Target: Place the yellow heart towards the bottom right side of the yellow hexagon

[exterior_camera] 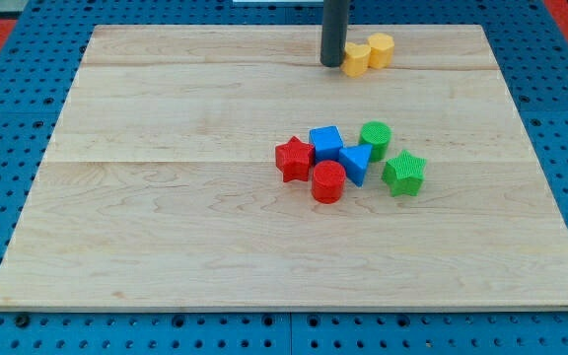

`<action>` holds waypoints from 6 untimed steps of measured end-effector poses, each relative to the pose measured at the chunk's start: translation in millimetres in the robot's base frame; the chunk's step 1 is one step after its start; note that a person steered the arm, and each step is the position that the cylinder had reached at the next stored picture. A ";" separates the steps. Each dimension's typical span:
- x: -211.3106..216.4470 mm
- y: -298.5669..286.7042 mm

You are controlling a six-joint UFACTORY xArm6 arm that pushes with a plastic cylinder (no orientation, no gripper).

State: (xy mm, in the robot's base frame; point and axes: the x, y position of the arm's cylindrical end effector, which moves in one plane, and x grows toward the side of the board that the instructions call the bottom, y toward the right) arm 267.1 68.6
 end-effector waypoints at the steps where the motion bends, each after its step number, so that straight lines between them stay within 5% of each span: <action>1: -16.7 -4.4; 4: 16.7 50.6; 5: -4.4 14.0; 6: 0.0 39.8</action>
